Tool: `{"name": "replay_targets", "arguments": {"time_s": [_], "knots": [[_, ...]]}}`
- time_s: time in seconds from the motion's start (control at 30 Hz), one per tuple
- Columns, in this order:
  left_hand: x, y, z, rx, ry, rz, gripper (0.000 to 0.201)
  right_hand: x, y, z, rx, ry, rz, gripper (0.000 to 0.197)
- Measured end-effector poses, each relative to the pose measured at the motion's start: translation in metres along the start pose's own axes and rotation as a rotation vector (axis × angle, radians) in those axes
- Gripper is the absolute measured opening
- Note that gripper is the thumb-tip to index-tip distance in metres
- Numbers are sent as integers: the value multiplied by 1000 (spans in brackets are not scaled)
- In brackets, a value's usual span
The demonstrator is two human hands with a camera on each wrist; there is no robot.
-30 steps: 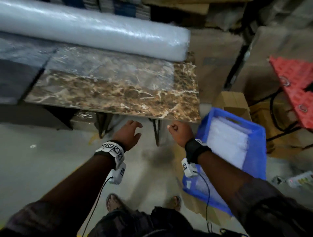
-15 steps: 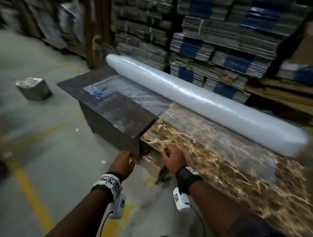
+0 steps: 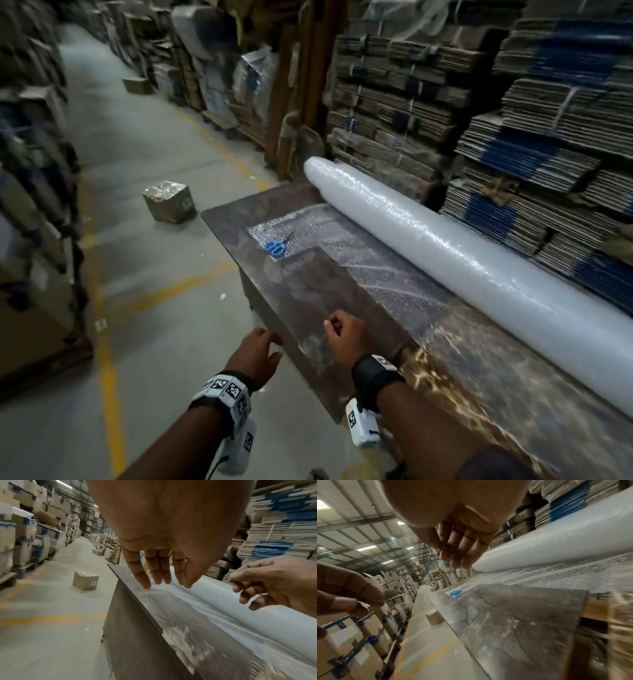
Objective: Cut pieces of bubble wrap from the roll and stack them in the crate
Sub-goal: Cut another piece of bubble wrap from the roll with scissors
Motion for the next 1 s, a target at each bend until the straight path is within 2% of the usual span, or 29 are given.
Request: {"name": "replay_targets", "arguments": {"time_s": [0.1,0.37,0.47,0.57,0.8,0.93,1.0], "knots": [[-26,-14,-65,-55,57,15,23,14,-2,-77,16,-36,-12,21],[-62,-44,-169,-123,81,2,21,21,-33,-214,42,-140,52,18],[-72,-60,-215,-117,69,18,24,39,-36,-260,80,-165,54,13],[-80,-81,-265,-93,40,23,26,67,-38,-306,151,-153,61,4],[-86,-151,-397,-67,-146,-40,39,155,-50,-408,395,-194,105,5],[-81,-182,-453,-24,-262,4,42,199,-45,-436,562,-235,154,40],[-76,-193,-473,1,-294,27,41,210,-43,-438,605,-196,174,46]]}}
Point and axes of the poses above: each hand's wrist, its own z-axis away from the middle knuckle, its own x-axis out of the palm, y = z × x, the point moved 1 cm from there along -z, towards the middle knuckle, and after that the axes turned 3 degrees about -y, right-handed, at the moved point
